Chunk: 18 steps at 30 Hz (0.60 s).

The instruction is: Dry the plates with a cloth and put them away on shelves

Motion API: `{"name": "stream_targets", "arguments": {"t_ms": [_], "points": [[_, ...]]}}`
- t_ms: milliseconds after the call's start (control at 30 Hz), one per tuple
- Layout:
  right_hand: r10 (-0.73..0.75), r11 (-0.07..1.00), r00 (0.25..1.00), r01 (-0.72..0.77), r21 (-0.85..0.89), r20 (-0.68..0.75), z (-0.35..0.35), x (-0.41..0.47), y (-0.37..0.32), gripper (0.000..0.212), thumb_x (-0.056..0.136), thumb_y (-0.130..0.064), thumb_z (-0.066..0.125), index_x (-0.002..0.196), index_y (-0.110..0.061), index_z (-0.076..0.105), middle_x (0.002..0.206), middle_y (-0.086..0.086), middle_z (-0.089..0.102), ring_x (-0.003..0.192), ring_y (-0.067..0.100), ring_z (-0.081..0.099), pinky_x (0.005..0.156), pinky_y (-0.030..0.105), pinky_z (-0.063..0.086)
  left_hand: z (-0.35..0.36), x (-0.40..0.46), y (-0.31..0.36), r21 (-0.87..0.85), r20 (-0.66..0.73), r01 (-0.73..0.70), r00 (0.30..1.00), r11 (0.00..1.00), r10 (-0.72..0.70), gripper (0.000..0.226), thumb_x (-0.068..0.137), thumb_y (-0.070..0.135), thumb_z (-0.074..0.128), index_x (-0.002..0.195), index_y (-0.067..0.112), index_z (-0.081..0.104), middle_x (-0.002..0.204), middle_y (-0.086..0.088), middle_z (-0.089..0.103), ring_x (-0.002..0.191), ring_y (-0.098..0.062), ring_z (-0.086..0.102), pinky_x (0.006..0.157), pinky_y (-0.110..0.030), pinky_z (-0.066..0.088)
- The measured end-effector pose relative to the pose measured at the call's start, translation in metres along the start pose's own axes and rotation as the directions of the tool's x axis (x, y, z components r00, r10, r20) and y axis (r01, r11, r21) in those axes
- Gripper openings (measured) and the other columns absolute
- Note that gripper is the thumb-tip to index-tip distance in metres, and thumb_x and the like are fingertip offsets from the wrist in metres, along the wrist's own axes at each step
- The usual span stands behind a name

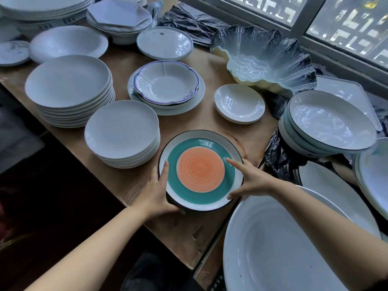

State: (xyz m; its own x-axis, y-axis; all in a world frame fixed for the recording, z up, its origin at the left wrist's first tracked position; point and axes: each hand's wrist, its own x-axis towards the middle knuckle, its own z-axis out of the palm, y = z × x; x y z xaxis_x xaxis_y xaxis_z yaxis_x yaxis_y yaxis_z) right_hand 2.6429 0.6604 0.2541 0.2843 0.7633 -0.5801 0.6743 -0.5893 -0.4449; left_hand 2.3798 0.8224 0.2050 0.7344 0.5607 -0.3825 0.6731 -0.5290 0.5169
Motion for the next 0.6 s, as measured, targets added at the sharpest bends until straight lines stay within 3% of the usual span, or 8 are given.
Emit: {"name": "stream_targets", "arguments": {"t_ms": [267,400,500,600], "points": [[0.033,0.999,0.999,-0.033,-0.033,-0.001,0.001,-0.002,-0.007,0.117,0.066,-0.049,0.086,0.154,-0.038,0.01,0.159,0.012,0.011,0.149,0.027,0.009,0.117,0.036,0.018,-0.004,-0.002,0.002,0.022,0.008,-0.036,0.999,0.999,0.036,0.153,0.049,0.066,0.084,0.15,0.026,-0.024,0.157,-0.016,-0.021,0.146,-0.037,0.018,0.114,-0.043,0.031],[0.069,0.997,0.995,-0.071,-0.02,-0.071,0.004,-0.002,-0.009,0.111,0.071,-0.057,0.078,0.155,-0.035,0.01,0.162,0.01,0.009,0.15,0.021,0.006,0.121,0.04,0.015,-0.008,-0.002,-0.001,0.071,0.056,-0.057,0.997,0.996,0.053,0.151,0.052,0.073,0.078,0.148,0.023,-0.028,0.155,-0.021,-0.029,0.149,-0.037,-0.003,0.12,-0.045,0.016],[0.081,0.997,0.983,-0.079,0.014,-0.163,0.006,-0.003,-0.013,0.102,0.077,-0.061,0.07,0.156,-0.029,0.013,0.163,0.004,0.011,0.15,0.015,0.007,0.121,0.036,0.013,-0.02,-0.001,-0.004,0.081,0.062,-0.087,0.995,0.993,0.082,0.14,0.061,0.079,0.065,0.15,0.017,-0.024,0.156,-0.022,-0.026,0.147,-0.033,-0.017,0.12,-0.041,0.001],[0.052,0.999,0.944,-0.053,0.007,-0.324,0.004,-0.009,-0.031,0.09,0.083,-0.061,0.063,0.154,-0.021,0.024,0.16,0.001,0.025,0.147,0.012,0.021,0.12,0.033,0.019,-0.044,0.002,-0.005,0.049,0.039,-0.173,0.984,0.984,0.171,0.113,0.077,0.08,0.039,0.154,0.014,-0.01,0.161,-0.014,-0.013,0.15,-0.024,-0.01,0.119,-0.035,-0.002]]}}
